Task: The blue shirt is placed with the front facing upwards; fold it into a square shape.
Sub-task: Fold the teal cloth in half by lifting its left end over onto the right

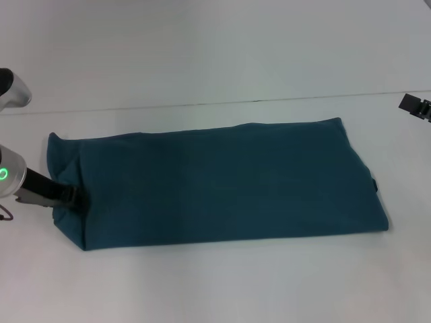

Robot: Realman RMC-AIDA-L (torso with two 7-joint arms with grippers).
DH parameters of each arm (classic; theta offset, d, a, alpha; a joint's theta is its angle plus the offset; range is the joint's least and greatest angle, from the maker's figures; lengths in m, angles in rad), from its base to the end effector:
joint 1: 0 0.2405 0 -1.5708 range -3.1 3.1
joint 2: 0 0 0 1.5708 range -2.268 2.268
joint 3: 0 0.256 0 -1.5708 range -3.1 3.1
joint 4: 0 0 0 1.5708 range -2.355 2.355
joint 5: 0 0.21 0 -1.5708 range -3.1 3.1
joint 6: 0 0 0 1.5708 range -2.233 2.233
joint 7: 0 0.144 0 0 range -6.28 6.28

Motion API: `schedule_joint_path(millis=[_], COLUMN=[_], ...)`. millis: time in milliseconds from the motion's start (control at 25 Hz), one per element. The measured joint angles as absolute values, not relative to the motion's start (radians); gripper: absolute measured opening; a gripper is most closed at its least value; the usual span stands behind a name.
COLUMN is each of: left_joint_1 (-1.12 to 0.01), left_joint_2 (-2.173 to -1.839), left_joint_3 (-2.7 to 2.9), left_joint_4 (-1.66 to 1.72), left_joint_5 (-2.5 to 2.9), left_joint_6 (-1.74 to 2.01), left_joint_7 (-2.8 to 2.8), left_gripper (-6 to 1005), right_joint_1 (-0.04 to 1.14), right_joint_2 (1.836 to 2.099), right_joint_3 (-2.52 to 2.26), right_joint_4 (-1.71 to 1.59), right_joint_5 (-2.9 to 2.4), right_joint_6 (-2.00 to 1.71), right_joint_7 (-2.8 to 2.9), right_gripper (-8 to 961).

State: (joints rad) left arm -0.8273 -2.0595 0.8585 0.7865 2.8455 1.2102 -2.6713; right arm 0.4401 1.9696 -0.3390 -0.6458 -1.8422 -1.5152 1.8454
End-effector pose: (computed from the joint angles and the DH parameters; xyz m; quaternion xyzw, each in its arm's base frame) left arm -0.2565 0.4216 0.0187 -0.7835 -0.5431 0.0982 0.2856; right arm 0.3251 0.3344 0.1093 -0.7429 0.4624 0.4068 0.2624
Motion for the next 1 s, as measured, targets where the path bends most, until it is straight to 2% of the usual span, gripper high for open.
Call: schedule_joint_path(millis=[400,640,1000], left_joint_1=[-0.82,-0.81,-0.772], left_joint_2=[-2.057,-2.053,-2.05], left_joint_3=[0.859,0.859,0.85], left_joint_4=[0.811,0.816,0.857], left_joint_5=[2.847,2.852,2.854], left_joint_6=[1.21,1.214,1.236], left_joint_7=[-2.67,-2.666,-2.644], left_gripper=[115,63,64], right_joint_1=[0.442,0.441,0.445], right_joint_2=[1.972,1.976,1.98], right_joint_3=[-0.339,-0.34,-0.344], right_joint_4=[-0.644,-0.641,-0.637], right_joint_5=[-1.842,-1.842,-1.844], right_joint_6=[-1.509,-1.502,-1.499], right_joint_7=[1.838,1.834,1.832], right_gripper=[746,746,746])
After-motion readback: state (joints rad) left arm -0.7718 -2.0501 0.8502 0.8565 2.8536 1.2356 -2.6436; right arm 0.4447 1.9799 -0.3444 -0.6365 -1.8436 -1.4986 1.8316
